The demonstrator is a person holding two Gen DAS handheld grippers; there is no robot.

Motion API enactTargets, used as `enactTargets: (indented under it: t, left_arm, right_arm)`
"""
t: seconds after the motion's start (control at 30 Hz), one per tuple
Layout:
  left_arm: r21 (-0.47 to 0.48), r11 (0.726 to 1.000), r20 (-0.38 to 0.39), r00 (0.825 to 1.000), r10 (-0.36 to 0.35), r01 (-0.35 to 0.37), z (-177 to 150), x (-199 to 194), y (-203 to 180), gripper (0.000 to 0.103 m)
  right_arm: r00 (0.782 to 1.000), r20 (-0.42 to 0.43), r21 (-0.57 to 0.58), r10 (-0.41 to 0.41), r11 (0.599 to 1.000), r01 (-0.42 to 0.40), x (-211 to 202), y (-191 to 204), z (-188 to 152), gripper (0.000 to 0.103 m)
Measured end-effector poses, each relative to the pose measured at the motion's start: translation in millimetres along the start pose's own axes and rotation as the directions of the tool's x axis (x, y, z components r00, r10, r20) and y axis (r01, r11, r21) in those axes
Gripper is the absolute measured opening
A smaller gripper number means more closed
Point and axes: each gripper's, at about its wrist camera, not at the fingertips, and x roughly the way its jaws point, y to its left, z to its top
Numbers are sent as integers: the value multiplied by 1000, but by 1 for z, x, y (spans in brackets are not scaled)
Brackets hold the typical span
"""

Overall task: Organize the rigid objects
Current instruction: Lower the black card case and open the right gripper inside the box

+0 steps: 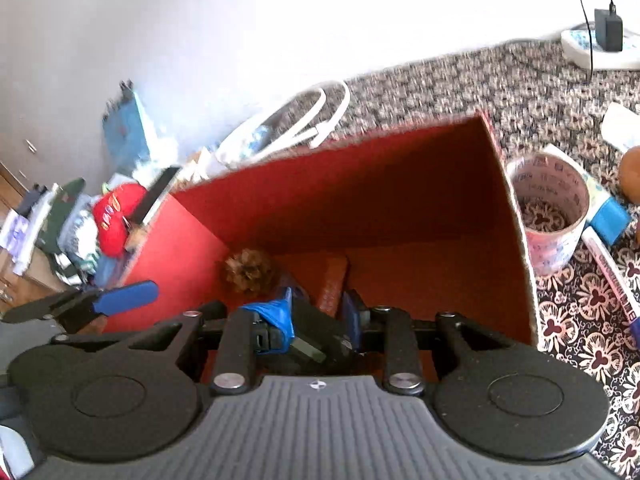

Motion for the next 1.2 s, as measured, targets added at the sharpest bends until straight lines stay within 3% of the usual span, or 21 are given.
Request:
enactTargets:
  t: [0.17, 0.7, 1.1, 1.2]
  left_arm:
    - [3, 998, 21, 998, 65, -65, 1, -13, -5, 79]
    - [-60, 981, 29, 982, 184, -183, -12, -59, -28, 87]
    - [-93, 962, 16, 966, 258, -256, -32, -84, -53, 90]
    - [-108, 958, -2, 964, 267, -266, -39, -85, -57, 91]
  right_arm:
    - [999, 34, 20, 21, 1000, -21, -18, 4, -4, 11]
    - [993, 95, 28, 64, 997, -67, -76, -8, -32, 13]
    - [991, 117, -8, 62, 998, -61, -105, -20, -57, 13]
    - [994, 86, -12, 66, 998, -65, -105, -23, -63, 14]
